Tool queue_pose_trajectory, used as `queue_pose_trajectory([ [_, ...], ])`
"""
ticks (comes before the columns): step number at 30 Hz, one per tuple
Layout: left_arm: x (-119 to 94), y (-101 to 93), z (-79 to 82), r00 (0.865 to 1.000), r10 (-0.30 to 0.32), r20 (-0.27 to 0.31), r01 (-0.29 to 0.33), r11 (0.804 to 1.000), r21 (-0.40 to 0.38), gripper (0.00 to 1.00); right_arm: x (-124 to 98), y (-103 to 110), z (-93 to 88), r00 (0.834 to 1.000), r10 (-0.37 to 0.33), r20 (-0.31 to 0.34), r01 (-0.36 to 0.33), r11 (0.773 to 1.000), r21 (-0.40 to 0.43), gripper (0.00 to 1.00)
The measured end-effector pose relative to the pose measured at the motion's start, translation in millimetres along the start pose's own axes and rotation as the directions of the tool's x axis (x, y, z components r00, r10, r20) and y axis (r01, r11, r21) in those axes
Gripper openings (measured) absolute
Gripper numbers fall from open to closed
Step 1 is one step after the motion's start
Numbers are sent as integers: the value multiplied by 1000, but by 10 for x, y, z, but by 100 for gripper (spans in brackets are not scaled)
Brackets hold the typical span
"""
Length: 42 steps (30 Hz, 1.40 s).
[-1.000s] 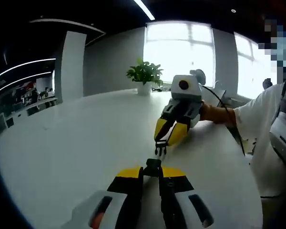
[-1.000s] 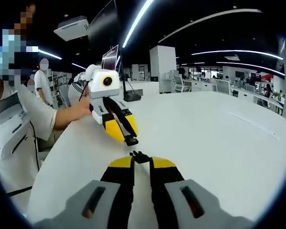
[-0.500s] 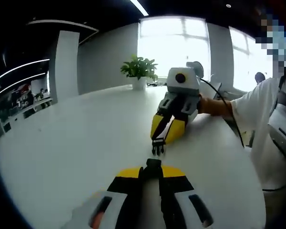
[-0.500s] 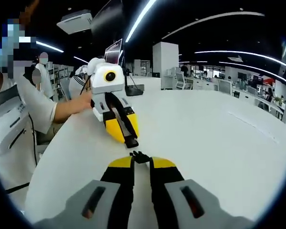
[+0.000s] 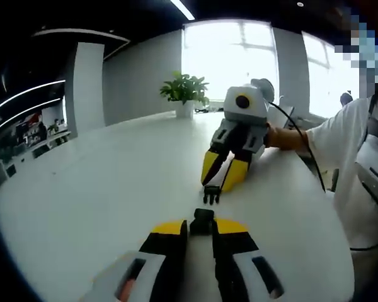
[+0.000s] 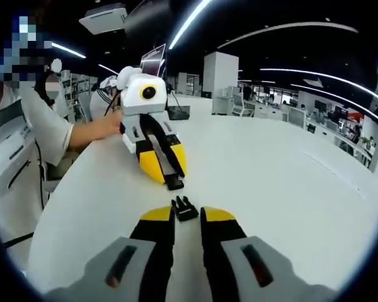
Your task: Snap the two parts of the plastic buckle together until the buckle closes and remains connected.
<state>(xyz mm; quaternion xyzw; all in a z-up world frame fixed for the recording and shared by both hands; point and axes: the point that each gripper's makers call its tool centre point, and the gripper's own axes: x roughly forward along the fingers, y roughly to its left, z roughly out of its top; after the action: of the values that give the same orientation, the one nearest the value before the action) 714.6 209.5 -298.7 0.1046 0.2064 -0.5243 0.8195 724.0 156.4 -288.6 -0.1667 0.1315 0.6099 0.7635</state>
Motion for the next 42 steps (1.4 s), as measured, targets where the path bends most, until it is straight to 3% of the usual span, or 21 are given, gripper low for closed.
queue_pose_trajectory([
  [2, -1, -1, -1, 1000, 2, -1, -2, 1000, 1, 20, 3, -2, 2, 1000, 7, 4, -7, 1000, 0, 21],
  [8, -4, -14, -7, 1000, -2, -1, 2, 1000, -2, 20, 24, -25, -33, 999, 35, 5, -35, 999, 35, 18],
  [13, -6, -30, -12, 1000, -14, 2, 14, 1000, -8, 17, 12, -23, -36, 999, 36, 7, -37, 999, 40, 12],
  [24, -20, -59, -15, 1000, -19, -3, 19, 1000, 18, 12, -2, 15, 29, 999, 39, 33, -40, 998, 49, 12],
  [31, -13, -149, -23, 997, -73, 3, 73, 997, 11, 12, 1, 87, 44, 997, 66, 39, -68, 997, 41, 12],
  [42, -26, -256, -34, 992, -129, -8, 129, 991, 32, 12, 30, 192, 8, 997, 70, -13, -70, 997, -12, 11],
])
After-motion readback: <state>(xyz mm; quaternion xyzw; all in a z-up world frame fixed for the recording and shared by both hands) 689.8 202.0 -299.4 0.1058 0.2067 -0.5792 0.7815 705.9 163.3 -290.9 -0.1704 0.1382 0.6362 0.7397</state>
